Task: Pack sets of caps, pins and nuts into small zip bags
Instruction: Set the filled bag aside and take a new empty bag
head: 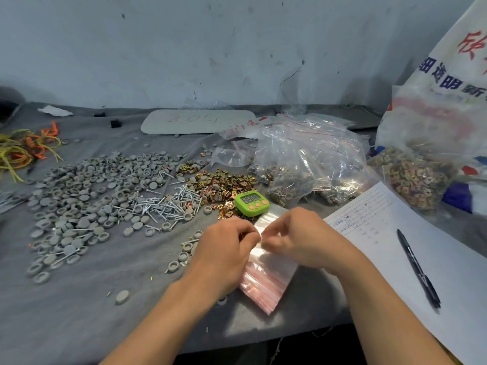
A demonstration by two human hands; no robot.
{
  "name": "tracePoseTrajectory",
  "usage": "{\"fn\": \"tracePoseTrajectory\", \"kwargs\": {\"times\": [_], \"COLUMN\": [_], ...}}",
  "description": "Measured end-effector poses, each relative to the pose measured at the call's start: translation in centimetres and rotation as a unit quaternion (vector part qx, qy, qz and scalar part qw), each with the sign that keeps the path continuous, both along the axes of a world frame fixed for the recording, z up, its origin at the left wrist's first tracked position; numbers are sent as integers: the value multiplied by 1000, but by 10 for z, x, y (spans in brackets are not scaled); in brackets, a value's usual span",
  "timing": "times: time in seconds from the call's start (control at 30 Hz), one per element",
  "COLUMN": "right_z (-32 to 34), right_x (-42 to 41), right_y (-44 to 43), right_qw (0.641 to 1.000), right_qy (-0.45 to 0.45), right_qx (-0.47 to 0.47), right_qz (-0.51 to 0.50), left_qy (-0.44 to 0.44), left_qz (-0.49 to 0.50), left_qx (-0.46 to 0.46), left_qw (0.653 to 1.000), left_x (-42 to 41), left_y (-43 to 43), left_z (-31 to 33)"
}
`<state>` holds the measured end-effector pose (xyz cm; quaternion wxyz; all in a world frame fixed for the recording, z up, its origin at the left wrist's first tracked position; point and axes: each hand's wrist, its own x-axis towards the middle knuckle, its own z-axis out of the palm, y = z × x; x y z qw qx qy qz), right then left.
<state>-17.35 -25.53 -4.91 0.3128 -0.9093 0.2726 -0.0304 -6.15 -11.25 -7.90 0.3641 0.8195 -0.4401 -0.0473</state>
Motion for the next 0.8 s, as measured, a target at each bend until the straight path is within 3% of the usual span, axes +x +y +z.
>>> {"fn": "tracePoseTrajectory", "kwargs": {"times": [0.13, 0.2, 0.27, 0.37, 0.43, 0.57, 0.67, 0.8], "right_z": [-2, -1, 3, 16, 23, 27, 28, 22], "right_x": [8, 11, 13, 14, 13, 21, 29, 49], "right_y": [-5, -3, 0, 6, 12, 24, 33, 56], "right_qw": [994, 977, 925, 792, 738, 703, 707, 804], "right_qy": [-63, -147, -303, -500, -511, -473, -469, -471], "right_qx": [29, 47, 101, 298, 416, 520, 522, 358], "right_qz": [-87, -148, -204, -181, -146, -106, -83, -58], "left_qy": [-86, -91, -80, -100, -75, 48, 131, 275], "left_qz": [45, 17, -28, -55, -50, 45, 77, 66], "left_qx": [-123, -87, 4, 65, 66, -24, -148, -289], "left_qw": [988, 992, 996, 991, 994, 998, 977, 914], "left_x": [-11, -12, -14, -19, -18, 2, 14, 17], "left_y": [4, 6, 6, 4, 3, 10, 22, 38], "left_z": [2, 2, 0, -5, -3, 12, 26, 45]}}
